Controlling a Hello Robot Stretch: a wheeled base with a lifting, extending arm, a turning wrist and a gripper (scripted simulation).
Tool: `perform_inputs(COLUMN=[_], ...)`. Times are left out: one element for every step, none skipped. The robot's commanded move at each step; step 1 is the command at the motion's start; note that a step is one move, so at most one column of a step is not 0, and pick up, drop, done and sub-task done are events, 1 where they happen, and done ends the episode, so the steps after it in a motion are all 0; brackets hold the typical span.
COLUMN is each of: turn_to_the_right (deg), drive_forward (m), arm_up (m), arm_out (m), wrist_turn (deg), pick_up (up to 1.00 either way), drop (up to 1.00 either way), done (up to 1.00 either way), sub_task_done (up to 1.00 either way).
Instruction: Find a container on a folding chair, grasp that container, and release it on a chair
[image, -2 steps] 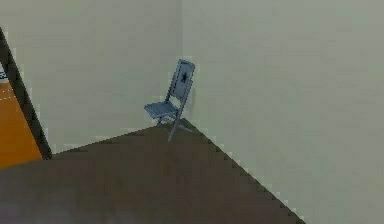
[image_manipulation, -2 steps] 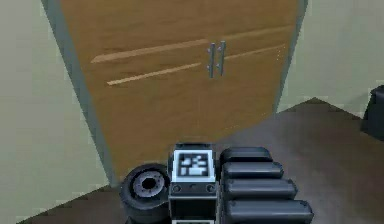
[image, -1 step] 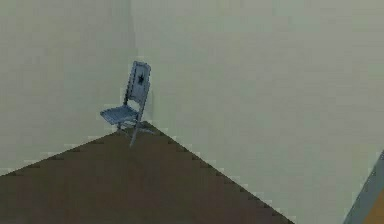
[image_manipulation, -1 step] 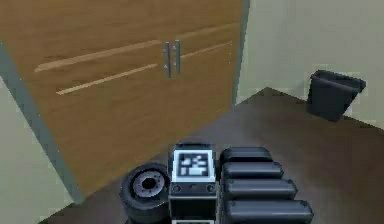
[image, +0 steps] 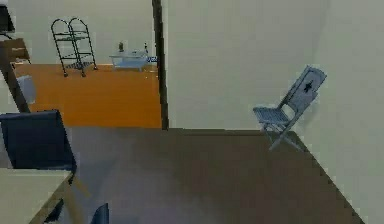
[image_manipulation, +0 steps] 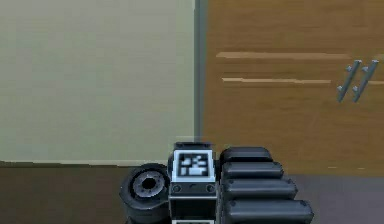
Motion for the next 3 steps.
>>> perform_inputs(turn_to_the_right=[-45.0,-45.0,-21.0], drive_forward=[0.0,0.0,0.0], arm_up=[0.0,0.0,0.0], arm_out=[0.0,0.0,0.0], wrist_turn=[0.0,0.0,0.0], pick_up=[0.0,0.0,0.0], drop=[0.0,0.0,0.0], done=[0.0,0.0,0.0], sub_task_done=[0.0,0.0,0.0])
